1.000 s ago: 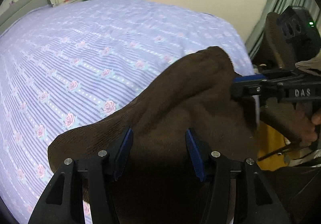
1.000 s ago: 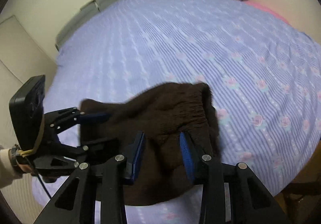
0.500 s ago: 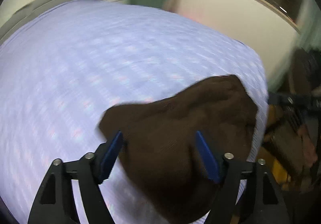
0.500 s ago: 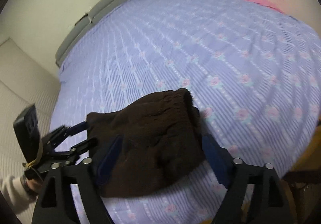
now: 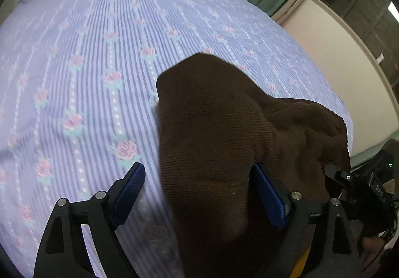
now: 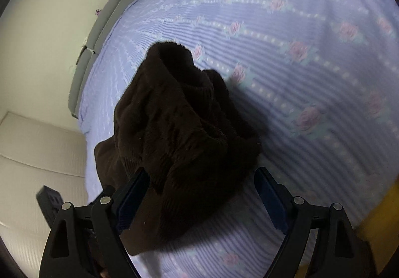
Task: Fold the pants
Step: 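Lift the folded brown pants with both tools, gathering the cuffs together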
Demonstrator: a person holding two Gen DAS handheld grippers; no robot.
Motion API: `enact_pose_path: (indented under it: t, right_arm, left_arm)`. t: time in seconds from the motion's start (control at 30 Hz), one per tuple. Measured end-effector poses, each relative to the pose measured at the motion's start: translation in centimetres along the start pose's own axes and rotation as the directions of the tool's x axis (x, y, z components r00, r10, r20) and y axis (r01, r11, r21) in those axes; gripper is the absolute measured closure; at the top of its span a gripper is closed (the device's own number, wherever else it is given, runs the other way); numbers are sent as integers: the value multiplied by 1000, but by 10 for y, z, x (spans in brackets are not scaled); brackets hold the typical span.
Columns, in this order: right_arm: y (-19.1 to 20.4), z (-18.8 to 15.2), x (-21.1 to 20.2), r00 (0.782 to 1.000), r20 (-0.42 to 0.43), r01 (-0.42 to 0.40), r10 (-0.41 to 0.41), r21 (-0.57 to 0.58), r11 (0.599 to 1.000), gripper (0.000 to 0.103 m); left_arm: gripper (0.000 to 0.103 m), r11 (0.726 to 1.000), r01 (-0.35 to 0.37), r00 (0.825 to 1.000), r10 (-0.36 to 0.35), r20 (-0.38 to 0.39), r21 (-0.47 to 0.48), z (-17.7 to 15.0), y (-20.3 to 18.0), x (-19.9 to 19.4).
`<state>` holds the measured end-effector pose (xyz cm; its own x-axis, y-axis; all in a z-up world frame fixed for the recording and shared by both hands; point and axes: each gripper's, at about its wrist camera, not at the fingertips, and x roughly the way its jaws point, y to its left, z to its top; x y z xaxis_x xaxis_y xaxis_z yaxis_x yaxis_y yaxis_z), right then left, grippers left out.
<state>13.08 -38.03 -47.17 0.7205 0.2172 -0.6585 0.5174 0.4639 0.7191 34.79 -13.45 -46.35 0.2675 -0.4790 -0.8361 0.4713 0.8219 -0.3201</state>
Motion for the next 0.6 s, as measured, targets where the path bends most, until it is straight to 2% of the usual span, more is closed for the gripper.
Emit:
enact_pose_path:
  t: [0.07,0.2,0.23,0.3,0.33,0.37,0.4,0.47,0.6]
  right_arm:
    - [-4,2,11,1000,-14,-27,27,17,999,16]
    - [-13,7,29,994,-29,-108,109,57,993,16]
    - [-13,8,31,992,-29,-124,125,57,991,15]
    - [-12,11,36,988,-30,-149,151,50,987,15]
    - [-10,12,36,987,-32,-154,156,45,987,16]
    - [-9,12,37,986,-33,-159,161,43,986,22]
    - [-9,13,36,986,-34,-161,163,44,986,26]
    - [-11,15,33,985,-48,-165,167,48,985,43]
    - [9,18,19,988,-77,-135,133,-25,991,55]
  left_arm:
    - [10,1000,11,1000,-11,-3,-8,-2,2,5]
    - [10,996,66,998,-67,-20,-55,-5,5,18]
    - [13,995,78,997,-79,-18,-60,-4,4,21]
    - [29,992,114,993,-114,-13,-54,-4,-2,24]
    - [32,993,104,994,-105,-8,-50,-5,-5,23]
    - [41,994,98,995,-98,2,-45,-5,-9,22]
    - [44,994,97,995,-97,5,-47,-5,-11,20]
    - [54,994,94,996,-94,13,-54,-4,-15,14]
    - [64,997,68,997,-67,30,-46,-3,-31,-2]
